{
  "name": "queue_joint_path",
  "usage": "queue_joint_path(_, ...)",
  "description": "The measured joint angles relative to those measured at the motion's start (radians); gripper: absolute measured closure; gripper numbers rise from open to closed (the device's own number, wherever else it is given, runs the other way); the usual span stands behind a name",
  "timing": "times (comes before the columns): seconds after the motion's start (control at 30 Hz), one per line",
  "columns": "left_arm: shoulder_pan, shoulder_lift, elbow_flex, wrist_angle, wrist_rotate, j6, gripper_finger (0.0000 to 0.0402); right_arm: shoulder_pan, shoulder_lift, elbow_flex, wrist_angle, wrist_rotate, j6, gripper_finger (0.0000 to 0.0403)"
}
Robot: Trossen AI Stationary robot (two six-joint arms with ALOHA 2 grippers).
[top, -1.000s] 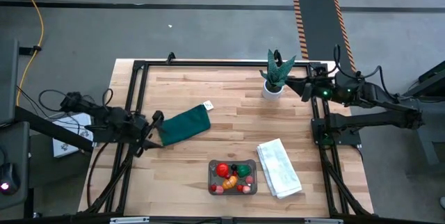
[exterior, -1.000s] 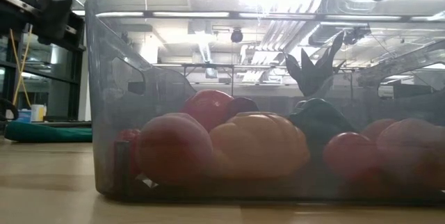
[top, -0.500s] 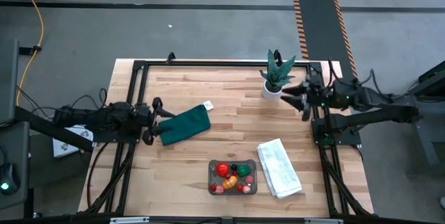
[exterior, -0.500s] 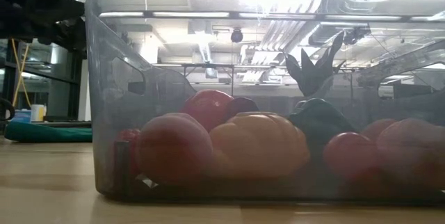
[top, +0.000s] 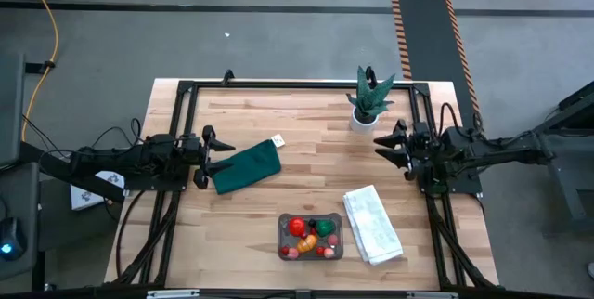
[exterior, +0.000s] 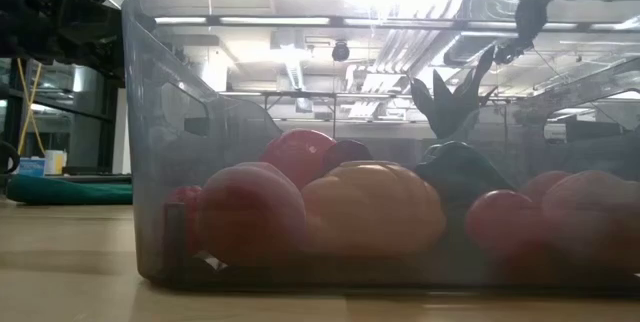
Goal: Pick and placing Produce into tupperware
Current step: Return to Home Position
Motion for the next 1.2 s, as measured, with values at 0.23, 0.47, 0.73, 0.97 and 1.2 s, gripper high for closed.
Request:
queue_joint_path(0.23, 0.000, 0.000, 0.000, 0.000, -0.001, 0.000, 0.0165, 0.000, -0.116, -0.168, 0.210, -0.037, -0.042, 0.0247)
queue_joint_path(0.47, 0.000, 0.000, 0.000, 0.000, -0.003, 0.000, 0.0165, 0.000, -0.176, -0.236, 0.301, -0.076, -0.067, 0.0247)
queue_joint_path(0.73, 0.000, 0.000, 0.000, 0.000, -0.003, 0.000, 0.0165, 0.000, -0.181, -0.236, 0.274, -0.076, -0.133, 0.0247)
queue_joint_path(0.97, 0.000, 0.000, 0.000, 0.000, -0.003, 0.000, 0.0165, 0.000, -0.182, -0.236, 0.262, -0.083, -0.163, 0.0247)
queue_joint_path(1.2, 0.000, 0.000, 0.000, 0.000, -0.003, 0.000, 0.0165, 0.000, -0.181, -0.236, 0.237, -0.119, -0.157, 0.0247)
